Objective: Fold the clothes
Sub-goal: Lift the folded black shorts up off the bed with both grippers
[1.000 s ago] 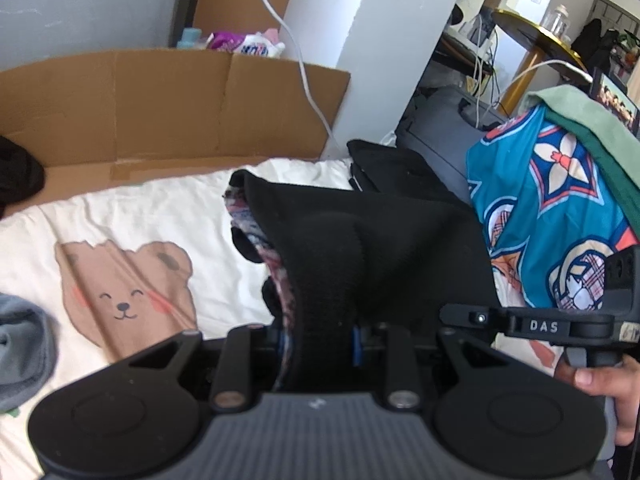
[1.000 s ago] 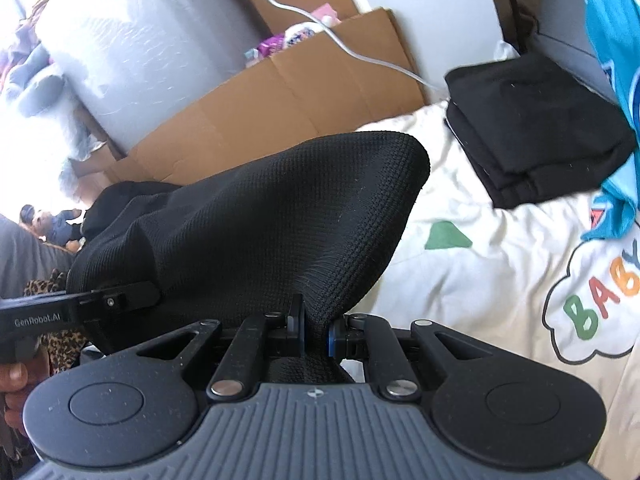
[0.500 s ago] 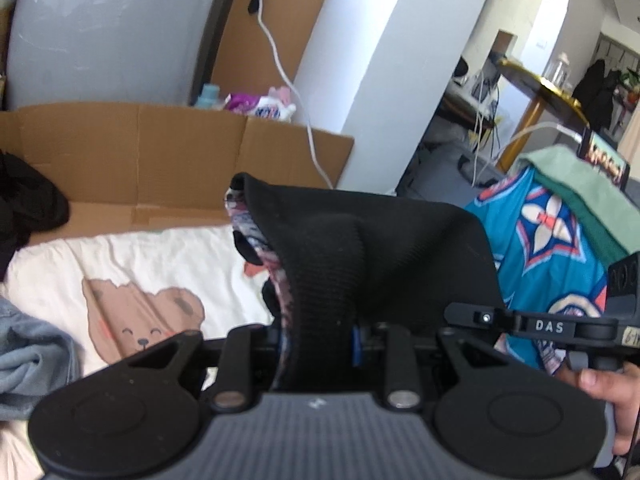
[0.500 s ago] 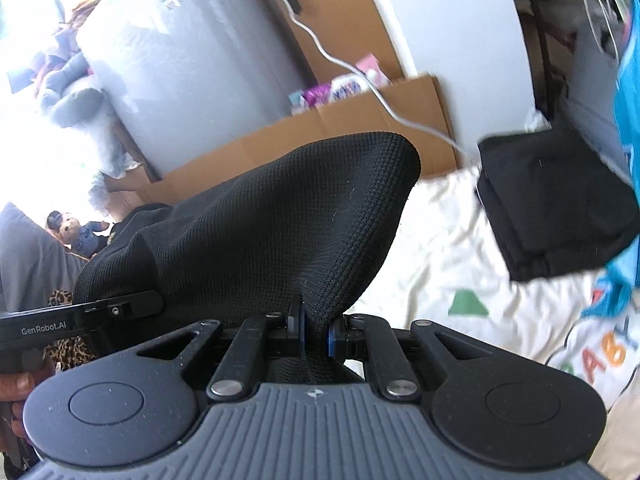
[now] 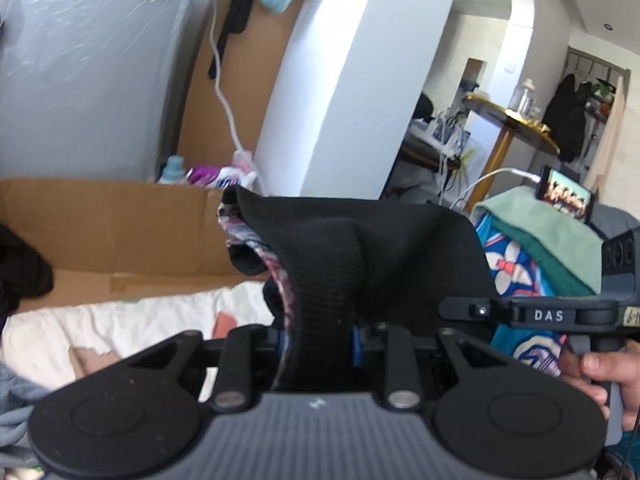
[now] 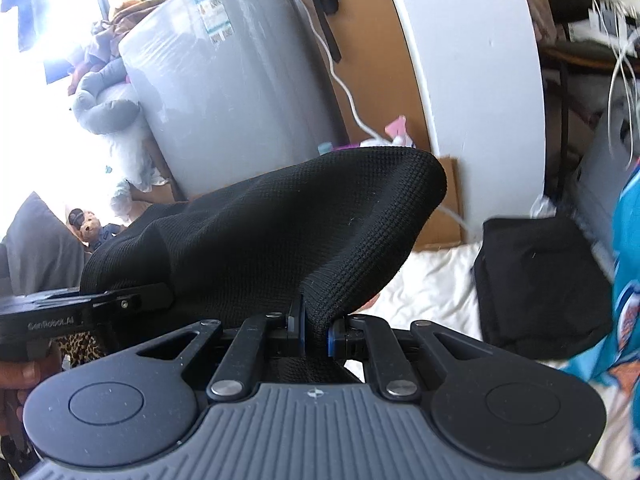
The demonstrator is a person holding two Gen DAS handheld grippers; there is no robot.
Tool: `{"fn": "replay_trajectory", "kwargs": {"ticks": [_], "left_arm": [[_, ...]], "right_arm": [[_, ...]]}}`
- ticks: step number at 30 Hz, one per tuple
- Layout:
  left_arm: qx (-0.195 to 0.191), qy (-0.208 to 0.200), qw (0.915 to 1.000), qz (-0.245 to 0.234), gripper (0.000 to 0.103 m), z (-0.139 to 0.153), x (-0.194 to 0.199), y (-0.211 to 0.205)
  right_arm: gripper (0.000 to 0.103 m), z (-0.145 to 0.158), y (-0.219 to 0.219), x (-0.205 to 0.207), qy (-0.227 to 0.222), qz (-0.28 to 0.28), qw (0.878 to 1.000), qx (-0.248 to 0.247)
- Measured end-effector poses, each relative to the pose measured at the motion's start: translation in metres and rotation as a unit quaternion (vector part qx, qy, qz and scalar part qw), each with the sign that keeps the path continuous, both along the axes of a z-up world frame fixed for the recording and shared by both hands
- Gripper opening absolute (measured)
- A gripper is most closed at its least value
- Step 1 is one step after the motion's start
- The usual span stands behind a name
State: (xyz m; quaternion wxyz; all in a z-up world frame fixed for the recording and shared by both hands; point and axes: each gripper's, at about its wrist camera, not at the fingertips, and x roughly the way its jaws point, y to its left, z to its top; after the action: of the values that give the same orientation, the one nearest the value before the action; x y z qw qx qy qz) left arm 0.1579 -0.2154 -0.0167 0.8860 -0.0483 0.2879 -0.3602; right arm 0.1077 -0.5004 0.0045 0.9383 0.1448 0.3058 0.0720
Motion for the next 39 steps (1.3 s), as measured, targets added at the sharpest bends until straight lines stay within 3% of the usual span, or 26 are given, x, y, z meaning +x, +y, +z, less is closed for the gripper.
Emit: {"fn": "replay_trajectory", "kwargs": {"ticks": [12,17,24,30,39], "left_arm": [[-0.048,-0.008,0.9984,-0.028,0.03,0.029,-0.008,-0.034],[-0.064,-0.011,0.9975,-0.029,0.03,0.032,-0.007,-0.046],[-0.059,-0.01,0.9979,-0.024,0.03,0.029,-0.004,-0.066],[-0.059,-0.007,0.998,-0.019,0.03,0.033,0.004,-0.088],[-0.041,-0.017,0.998,-0.045,0.03,0.07,0.016,-0.13]], "right_arm": [[0.008,0.057,-0.04,-0.021,-0.016,0.006,0.999,-0.049],[0.008,0.064,-0.053,-0.02,-0.02,0.002,0.998,-0.059],[0.008,0.061,-0.066,-0.013,-0.015,0.002,0.996,-0.092],[0.008,0.062,-0.09,-0.006,-0.026,-0.009,0.996,-0.085],[0.008,0.095,-0.122,-0.002,-0.049,-0.044,0.995,-0.078]]}}
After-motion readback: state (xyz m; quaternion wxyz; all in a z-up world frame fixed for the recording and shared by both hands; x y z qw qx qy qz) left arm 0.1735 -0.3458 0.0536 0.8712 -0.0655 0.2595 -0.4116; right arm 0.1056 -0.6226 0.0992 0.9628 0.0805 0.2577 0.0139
